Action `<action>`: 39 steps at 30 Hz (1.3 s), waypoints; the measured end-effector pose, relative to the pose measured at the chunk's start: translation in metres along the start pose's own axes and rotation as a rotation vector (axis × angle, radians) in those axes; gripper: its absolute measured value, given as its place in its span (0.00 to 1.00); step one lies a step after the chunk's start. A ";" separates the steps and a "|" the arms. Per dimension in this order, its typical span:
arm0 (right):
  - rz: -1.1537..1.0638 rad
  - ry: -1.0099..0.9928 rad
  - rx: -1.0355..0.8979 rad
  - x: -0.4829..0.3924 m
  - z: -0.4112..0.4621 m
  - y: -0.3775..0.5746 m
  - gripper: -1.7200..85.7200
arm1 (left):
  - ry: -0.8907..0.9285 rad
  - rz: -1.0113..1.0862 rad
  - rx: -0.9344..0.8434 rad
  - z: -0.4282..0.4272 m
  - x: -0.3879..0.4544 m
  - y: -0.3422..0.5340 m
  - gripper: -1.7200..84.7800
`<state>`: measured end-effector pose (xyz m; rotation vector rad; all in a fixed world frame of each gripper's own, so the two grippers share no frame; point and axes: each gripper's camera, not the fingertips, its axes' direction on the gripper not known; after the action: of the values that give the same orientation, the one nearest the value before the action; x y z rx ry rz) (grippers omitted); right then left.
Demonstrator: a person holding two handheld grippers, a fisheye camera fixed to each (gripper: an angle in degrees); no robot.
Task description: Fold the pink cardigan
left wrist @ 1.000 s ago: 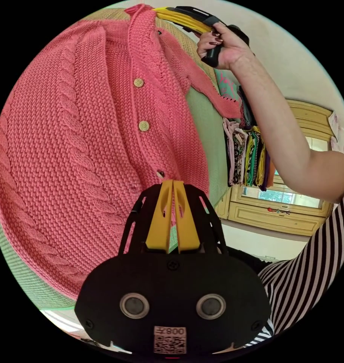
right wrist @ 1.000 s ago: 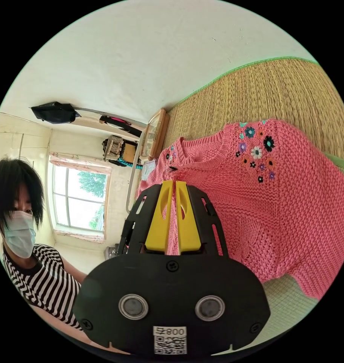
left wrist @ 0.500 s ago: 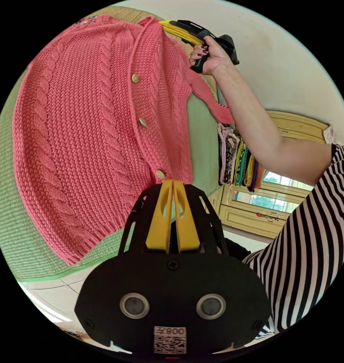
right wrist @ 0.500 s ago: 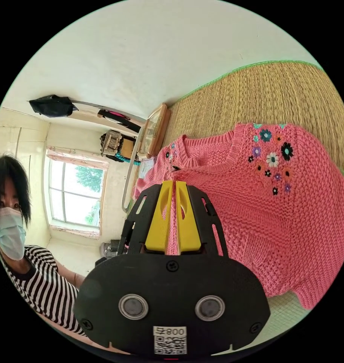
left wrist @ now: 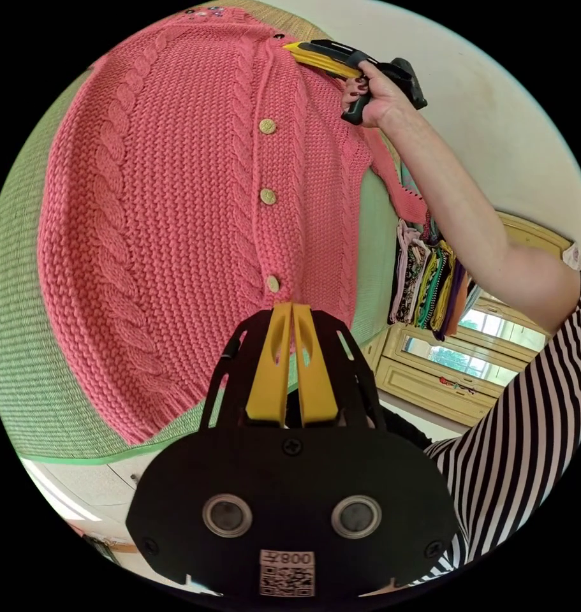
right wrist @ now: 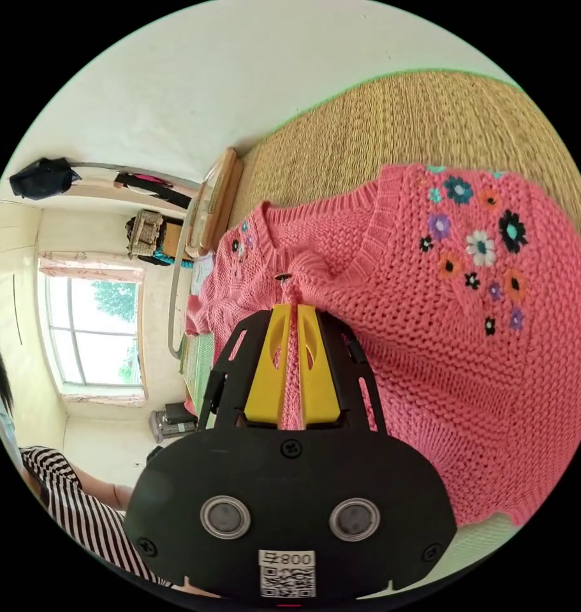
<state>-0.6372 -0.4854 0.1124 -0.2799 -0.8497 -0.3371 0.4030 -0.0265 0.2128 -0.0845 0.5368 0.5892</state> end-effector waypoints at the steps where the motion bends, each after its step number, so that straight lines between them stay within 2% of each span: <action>1: -0.032 0.025 0.020 -0.012 -0.005 0.002 0.05 | -0.005 -0.009 -0.004 0.000 -0.003 0.000 0.02; 12: -0.112 0.215 0.099 -0.070 -0.045 -0.009 0.07 | -0.002 -0.002 -0.033 0.001 -0.014 -0.002 0.02; 17: -0.152 0.289 0.008 -0.092 -0.015 -0.024 0.10 | 0.016 -0.007 -0.049 0.005 -0.022 -0.003 0.02; 19: -0.161 0.380 -0.022 -0.102 0.000 -0.030 0.10 | 0.005 -0.004 -0.056 0.005 -0.024 -0.004 0.02; 25: -0.217 0.408 -0.050 -0.134 0.011 -0.026 0.07 | -0.011 -0.007 -0.086 0.010 -0.033 -0.006 0.02; 28: -0.268 0.347 0.049 -0.163 -0.010 -0.011 0.06 | 0.005 0.004 -0.085 0.009 -0.033 -0.005 0.02; 31: -0.326 0.389 0.064 -0.188 -0.007 -0.006 0.06 | 0.007 0.018 -0.097 0.009 -0.034 -0.007 0.02; 36: -0.239 0.414 -0.073 -0.170 0.028 -0.025 0.07 | -0.002 0.010 -0.108 0.010 -0.043 -0.010 0.02; 39: -0.255 0.395 0.016 -0.186 0.002 -0.015 0.08 | -0.001 0.007 -0.111 0.011 -0.047 -0.009 0.02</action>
<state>-0.7585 -0.4658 -0.0276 -0.0828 -0.4969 -0.6015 0.3796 -0.0552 0.2450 -0.1878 0.5038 0.6254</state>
